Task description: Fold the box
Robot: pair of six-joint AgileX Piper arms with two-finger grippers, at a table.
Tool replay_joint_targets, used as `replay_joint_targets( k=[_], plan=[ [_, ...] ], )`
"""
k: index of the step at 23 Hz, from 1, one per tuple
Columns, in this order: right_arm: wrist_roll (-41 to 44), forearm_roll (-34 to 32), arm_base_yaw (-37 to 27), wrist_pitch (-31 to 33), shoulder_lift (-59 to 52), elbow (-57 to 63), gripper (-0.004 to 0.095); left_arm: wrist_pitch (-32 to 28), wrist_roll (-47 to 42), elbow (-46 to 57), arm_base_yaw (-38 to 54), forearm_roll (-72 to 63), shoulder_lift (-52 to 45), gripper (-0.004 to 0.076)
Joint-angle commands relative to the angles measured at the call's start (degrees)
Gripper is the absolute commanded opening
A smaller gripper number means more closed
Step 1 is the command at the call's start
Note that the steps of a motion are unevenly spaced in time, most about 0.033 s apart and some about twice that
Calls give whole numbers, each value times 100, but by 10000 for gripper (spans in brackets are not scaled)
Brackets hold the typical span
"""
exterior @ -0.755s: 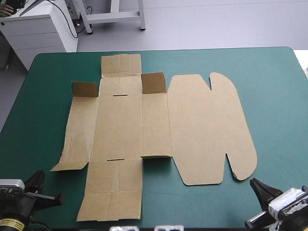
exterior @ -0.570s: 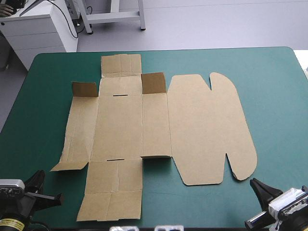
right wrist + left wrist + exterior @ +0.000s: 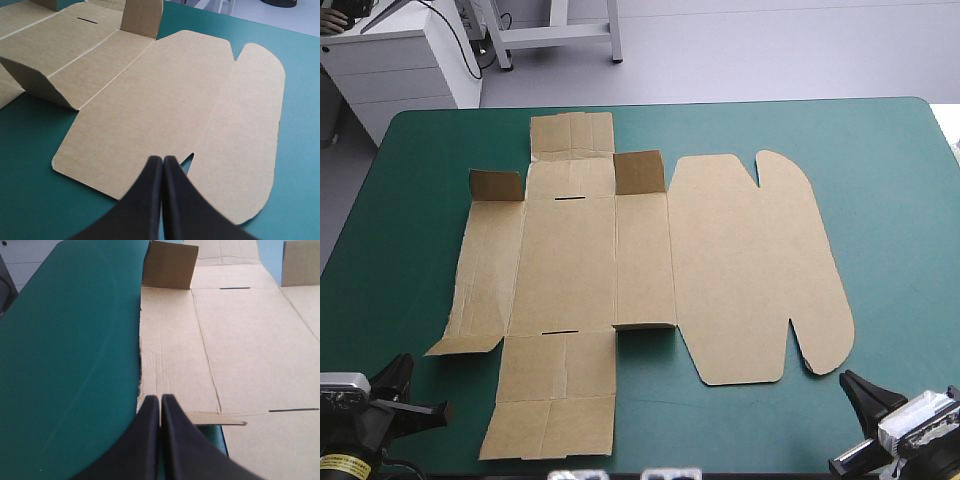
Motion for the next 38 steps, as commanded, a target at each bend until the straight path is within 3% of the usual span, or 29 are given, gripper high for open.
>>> replay_joint_targets(
  k=[1,5,9,14,25,32,35,38],
  plan=[
    [-60,47,7,-428,-118,-125,-20,-423,-72,-137,-2,60,96,-8],
    [-60,47,7,-428,-118,-125,-19,-423,-51,-137,-2,37,96,-8],
    [-60,47,7,-428,-118,-125,-20,-567,965,-187,-2,-522,107,-8],
    [-60,47,7,-428,-118,-125,-20,-698,1226,-730,-2,-435,571,-8],
    [-60,47,7,-428,-118,-125,-19,-345,627,-2756,-2,786,4027,-8],
    [-60,47,7,-428,-118,-125,-20,157,621,-4035,17,870,6250,-8],
    [-60,47,7,-428,-118,-125,-20,351,1055,-4455,628,325,7098,-8],
    [-60,47,7,-428,-118,-125,-20,576,2696,-4531,1868,-1451,7507,-8]
  ],
)
